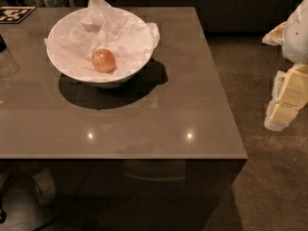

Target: Pick apple from white bowl

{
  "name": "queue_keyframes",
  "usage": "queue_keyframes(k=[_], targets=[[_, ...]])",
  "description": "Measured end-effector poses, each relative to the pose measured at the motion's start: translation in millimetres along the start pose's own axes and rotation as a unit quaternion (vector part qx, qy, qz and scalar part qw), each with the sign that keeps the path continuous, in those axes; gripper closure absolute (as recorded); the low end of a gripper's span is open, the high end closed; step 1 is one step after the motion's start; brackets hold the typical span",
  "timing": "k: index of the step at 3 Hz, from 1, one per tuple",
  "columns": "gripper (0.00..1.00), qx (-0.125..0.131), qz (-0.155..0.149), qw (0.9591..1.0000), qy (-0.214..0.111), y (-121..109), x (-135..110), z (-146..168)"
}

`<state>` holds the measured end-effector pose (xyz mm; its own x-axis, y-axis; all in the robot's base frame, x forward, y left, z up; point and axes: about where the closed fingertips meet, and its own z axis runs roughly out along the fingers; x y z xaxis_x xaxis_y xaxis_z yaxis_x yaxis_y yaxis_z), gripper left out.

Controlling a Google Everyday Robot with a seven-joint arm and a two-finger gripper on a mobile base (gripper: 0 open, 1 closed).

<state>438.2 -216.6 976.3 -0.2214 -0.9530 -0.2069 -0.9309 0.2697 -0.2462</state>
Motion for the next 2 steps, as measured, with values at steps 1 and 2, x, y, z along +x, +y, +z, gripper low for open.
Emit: queue_keyframes(k=[1,2], targets=[[0.00,0.000,0.000,1.0000,0.000,0,0,0],[0.00,0.005,-0.022,0.9997,-0.009,4,-27,-17]])
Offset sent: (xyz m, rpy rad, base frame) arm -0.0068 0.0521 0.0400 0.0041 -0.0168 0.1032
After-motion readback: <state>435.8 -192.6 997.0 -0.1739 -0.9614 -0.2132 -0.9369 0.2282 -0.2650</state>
